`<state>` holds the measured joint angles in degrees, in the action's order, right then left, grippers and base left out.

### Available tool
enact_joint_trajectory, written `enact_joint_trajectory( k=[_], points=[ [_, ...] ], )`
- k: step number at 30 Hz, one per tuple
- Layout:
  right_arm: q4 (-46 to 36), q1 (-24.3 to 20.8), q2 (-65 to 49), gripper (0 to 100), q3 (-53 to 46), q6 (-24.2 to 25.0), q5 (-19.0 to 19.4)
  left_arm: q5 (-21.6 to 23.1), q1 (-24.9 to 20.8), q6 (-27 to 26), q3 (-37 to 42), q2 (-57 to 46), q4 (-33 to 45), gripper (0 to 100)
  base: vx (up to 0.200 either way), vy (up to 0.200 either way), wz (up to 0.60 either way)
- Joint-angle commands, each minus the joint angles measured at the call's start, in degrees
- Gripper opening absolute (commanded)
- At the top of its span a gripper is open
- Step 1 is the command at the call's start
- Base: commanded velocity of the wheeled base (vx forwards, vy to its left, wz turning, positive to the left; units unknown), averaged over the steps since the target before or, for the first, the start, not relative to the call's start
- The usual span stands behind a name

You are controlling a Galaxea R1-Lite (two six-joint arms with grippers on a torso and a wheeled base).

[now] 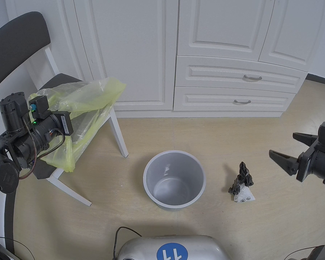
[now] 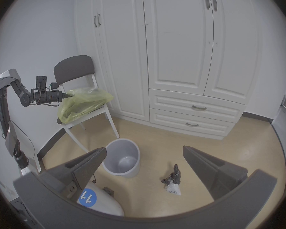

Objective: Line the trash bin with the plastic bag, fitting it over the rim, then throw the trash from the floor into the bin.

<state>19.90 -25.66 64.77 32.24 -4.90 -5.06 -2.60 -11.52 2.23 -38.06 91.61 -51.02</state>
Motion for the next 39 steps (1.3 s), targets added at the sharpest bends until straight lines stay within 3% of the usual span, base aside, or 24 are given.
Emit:
enact_joint_trajectory(
  k=[1,11,22,26,33,39],
  points=[
    [1.73,-1.67,2.56,100,-2.27,1.21,-0.30,-0.74,-1.66,-0.21,1.67,-2.58,-0.31,0,0.000,0.000,0.00],
    [2.25,-2.29,2.73,100,-2.80,1.47,-0.21,-1.01,-9.40,0.32,3.08,-9.08,-0.49,0,0.000,0.000,0.00],
    [8.67,-6.77,10.20,100,-3.24,5.87,-0.65,-2.41,-19.86,5.68,0.53,-13.21,-2.42,0,0.000,0.000,0.00],
    [13.33,-10.20,15.39,100,-3.42,7.27,-3.91,-7.25,-24.78,6.65,-1.14,-12.86,-8.31,0,0.000,0.000,0.00],
    [16.23,-13.19,21.36,100,-3.42,7.89,-8.92,-7.69,-28.12,6.65,-2.81,-13.39,-9.01,0,0.000,0.000,0.00],
    [22.20,-13.36,24.26,100,-2.10,14.13,-10.32,-7.77,-30.05,6.65,-2.99,-16.29,-9.19,0,0.000,0.000,0.00]
  ],
)
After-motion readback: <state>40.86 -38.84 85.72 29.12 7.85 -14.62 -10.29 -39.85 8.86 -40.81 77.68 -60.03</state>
